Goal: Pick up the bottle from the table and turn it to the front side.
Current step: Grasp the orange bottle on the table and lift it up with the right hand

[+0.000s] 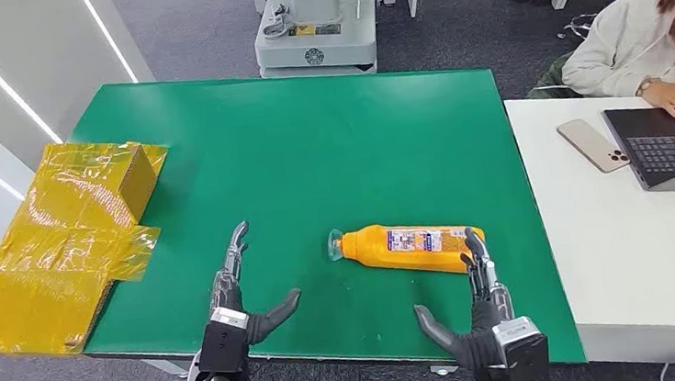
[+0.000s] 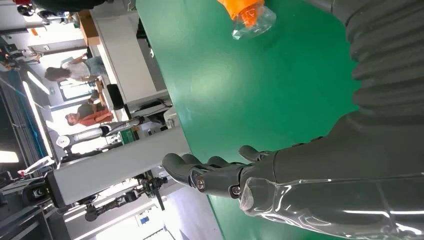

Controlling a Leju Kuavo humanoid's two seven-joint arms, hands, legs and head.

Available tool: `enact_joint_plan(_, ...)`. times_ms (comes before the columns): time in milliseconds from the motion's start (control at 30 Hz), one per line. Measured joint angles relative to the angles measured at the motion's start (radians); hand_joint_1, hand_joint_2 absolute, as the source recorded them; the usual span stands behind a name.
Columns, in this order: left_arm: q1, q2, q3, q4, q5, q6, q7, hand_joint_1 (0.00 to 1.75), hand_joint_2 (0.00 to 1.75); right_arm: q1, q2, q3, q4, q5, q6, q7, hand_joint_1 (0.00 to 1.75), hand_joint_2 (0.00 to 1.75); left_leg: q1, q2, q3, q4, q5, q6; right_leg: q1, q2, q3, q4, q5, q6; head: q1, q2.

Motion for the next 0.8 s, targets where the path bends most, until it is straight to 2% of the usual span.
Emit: enact_joint_plan(800,0.005,0.003,0.000,0.000,0.007,0.000,-0.003,0.00,1.75,0.003,-0.013,0.006,-0.001,0.007,-0.002,0.000,0.00,1.75,0.000,0.000,0.000,0.000,0.000,0.000,0.000,0.000,0.000,0.000,0.000,0.000,0.000,0.000)
